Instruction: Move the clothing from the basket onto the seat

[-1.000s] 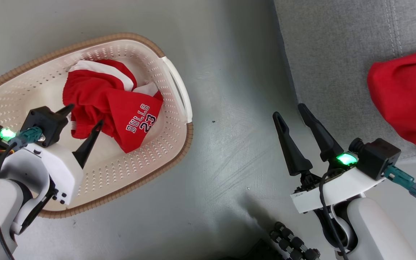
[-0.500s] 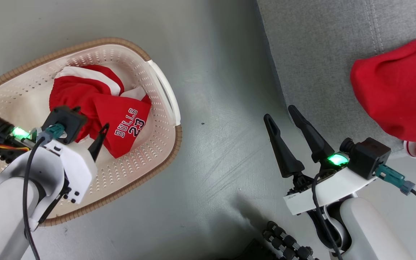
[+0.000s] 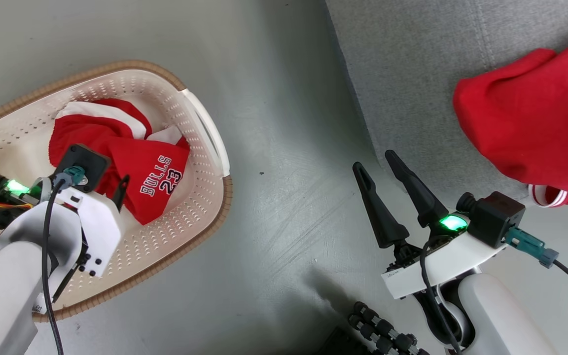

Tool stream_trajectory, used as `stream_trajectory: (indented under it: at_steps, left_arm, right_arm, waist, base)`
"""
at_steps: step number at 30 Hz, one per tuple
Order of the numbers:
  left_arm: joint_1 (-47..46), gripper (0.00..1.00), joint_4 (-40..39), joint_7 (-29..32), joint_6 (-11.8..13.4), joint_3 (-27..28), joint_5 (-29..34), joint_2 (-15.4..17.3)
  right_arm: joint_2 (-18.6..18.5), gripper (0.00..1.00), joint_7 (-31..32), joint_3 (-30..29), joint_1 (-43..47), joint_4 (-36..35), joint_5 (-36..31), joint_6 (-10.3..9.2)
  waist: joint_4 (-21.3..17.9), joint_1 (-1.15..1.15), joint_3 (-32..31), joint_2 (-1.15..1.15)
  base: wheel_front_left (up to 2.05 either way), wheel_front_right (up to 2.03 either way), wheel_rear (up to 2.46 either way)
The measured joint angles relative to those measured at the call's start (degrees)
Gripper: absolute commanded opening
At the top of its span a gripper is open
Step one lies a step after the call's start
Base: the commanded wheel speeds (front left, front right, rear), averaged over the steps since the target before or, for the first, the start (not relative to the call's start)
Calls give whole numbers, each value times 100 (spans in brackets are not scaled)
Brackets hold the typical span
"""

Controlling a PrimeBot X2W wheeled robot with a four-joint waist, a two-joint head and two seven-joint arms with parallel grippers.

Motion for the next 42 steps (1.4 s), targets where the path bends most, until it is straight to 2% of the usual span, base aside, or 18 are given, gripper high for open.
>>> stream_trajectory:
  at_steps: [16,29,42]
  left_arm:
    - [0,100,146,149,158,0,143,37]
    - [0,100,280,247,280,176,155,279]
    - [0,100,304,291,278,198,182,391]
  right_arm:
    - [9,100,-1,192,240,-7,148,0]
    - [16,100,-1,318,370,-83,254,0]
    - [23,100,-1,403,466,-182,270,0]
  waist:
    - [-330,0,-41,0]
    - [-501,0,40,0]
    - [-602,0,174,0]
  base:
    - [0,0,0]
    - [0,0,0]
    - [0,0,0]
